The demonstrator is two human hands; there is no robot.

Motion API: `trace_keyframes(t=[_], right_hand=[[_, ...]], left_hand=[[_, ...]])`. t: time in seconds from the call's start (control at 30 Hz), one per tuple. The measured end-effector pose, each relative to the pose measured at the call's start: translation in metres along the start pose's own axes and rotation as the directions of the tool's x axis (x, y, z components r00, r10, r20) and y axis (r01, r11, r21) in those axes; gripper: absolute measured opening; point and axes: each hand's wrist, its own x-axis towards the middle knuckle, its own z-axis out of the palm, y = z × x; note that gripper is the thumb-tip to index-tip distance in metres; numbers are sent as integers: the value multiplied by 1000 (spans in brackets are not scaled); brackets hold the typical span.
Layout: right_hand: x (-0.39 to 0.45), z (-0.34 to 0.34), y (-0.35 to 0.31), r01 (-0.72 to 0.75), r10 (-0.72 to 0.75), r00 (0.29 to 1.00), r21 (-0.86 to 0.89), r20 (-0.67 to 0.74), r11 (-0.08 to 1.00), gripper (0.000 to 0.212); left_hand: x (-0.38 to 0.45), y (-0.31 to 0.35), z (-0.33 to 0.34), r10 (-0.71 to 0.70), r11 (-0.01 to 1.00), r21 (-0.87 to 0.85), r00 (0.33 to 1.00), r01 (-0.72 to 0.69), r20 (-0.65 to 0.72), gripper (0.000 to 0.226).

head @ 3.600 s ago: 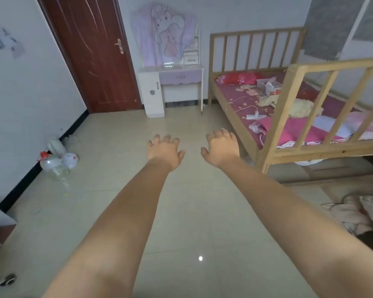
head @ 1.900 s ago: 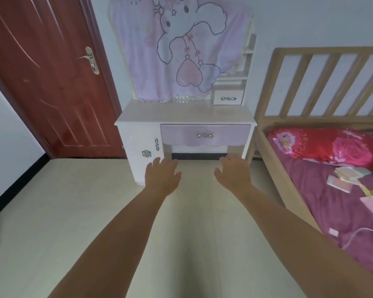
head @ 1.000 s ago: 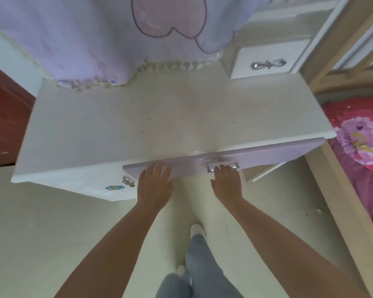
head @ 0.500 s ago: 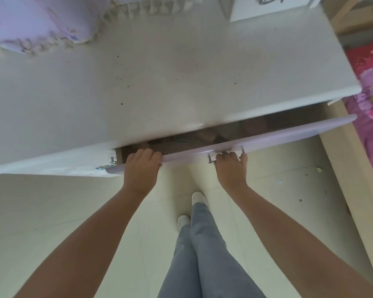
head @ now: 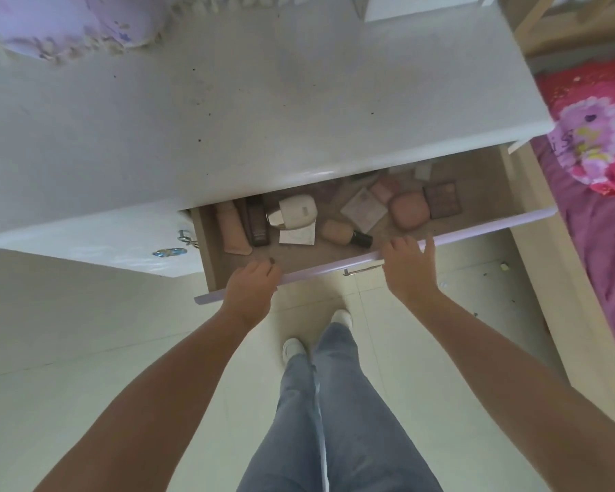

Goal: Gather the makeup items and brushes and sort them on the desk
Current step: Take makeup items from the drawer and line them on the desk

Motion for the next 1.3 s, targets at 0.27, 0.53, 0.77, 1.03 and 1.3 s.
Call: trace_keyframes(t=[0.27,0.53,0.77,1.03,1.3], right_hand=[[14,12,15,266,-265,948,16,178,964,23],[18,11,16,295,-303,937,72,176,953,21],[59,-14,-4,110,-311,788,376,531,920,43],[130,31,-106,332,-377,896,210,235,920,58],[115,47,-94,213,-333,865,326,376,921,62]], left_hand=[[-1,2,21,-28,999,-24,996,30,90,54],[1,2,28,-85,994,-54,993,90,84,72],[2,6,16,-435,883,-162,898,441,69,34],[72,-22,35,-748,526,-240,578,816,325,40],[92,-31,59,-803,432,-216,482,876,350,37]])
